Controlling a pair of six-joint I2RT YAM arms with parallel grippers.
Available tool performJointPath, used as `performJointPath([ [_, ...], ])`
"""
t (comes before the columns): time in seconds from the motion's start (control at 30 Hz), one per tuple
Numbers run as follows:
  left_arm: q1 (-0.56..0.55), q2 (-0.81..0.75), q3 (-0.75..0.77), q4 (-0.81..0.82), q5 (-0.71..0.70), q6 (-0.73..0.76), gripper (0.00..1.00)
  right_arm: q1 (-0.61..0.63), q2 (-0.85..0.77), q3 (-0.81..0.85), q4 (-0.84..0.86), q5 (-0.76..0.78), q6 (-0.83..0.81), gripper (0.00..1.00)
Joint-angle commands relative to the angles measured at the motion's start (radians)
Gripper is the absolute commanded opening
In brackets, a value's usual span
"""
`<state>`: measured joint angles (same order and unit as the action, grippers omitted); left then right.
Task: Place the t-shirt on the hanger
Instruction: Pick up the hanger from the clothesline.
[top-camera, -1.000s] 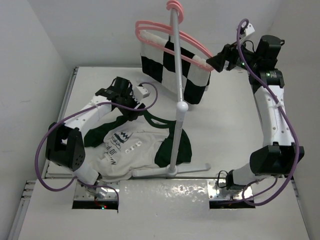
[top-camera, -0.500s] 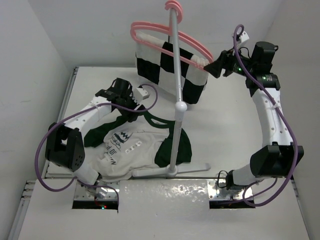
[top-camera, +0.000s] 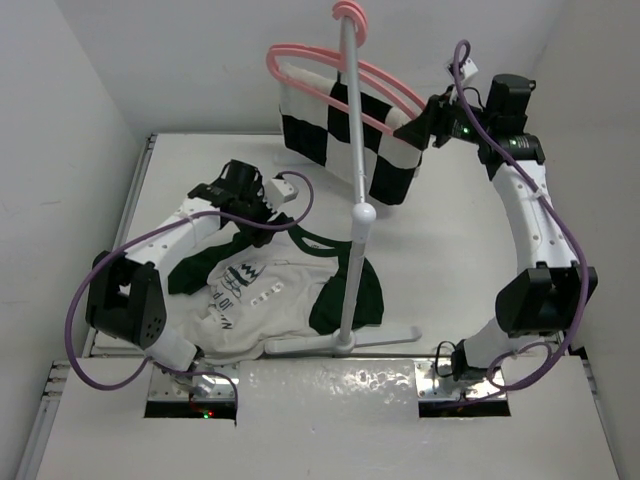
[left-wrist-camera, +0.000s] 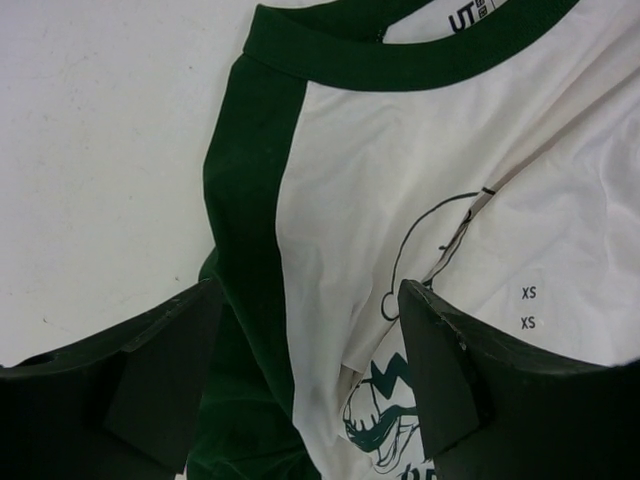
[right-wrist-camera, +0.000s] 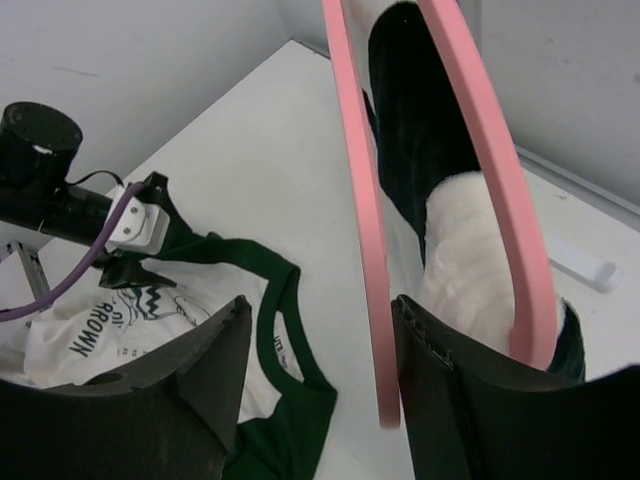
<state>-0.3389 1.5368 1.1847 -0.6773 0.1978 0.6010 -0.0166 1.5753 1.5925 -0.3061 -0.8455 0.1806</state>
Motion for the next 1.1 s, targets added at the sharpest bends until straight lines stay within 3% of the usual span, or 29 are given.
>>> performJointPath([
  [0.0,-0.003,-0.041,-0.013,0.047,-0.005,0.005,0.69,0.009,0.052,0.112,-0.022,-0.018,-0.041,0.56],
  [0.2,-0.003,-0.061,-0.030,0.067,-0.017,-0.006,0.69,0.110,0.167,0.288,-0.192,0.069,-0.165,0.51],
  [0.3,-0.003,-0.073,-0.037,0.070,-0.021,-0.007,0.69,0.119,0.175,0.282,-0.159,0.100,-0.156,0.40],
  [0.43,-0.003,-0.083,-0.039,0.065,-0.023,-0.010,0.69,0.122,0.184,0.293,-0.145,0.103,-0.144,0.21],
  [0.47,-0.003,-0.084,-0.039,0.064,-0.023,-0.010,0.69,0.122,0.183,0.293,-0.143,0.105,-0.144,0.12],
  [0.57,-0.003,-0.090,-0.039,0.064,-0.021,-0.009,0.69,0.121,0.167,0.290,-0.133,0.094,-0.151,0.00],
  [1.07,0.001,-0.122,-0.043,0.061,-0.038,-0.012,0.70,0.121,0.032,0.236,-0.001,0.014,-0.110,0.00],
])
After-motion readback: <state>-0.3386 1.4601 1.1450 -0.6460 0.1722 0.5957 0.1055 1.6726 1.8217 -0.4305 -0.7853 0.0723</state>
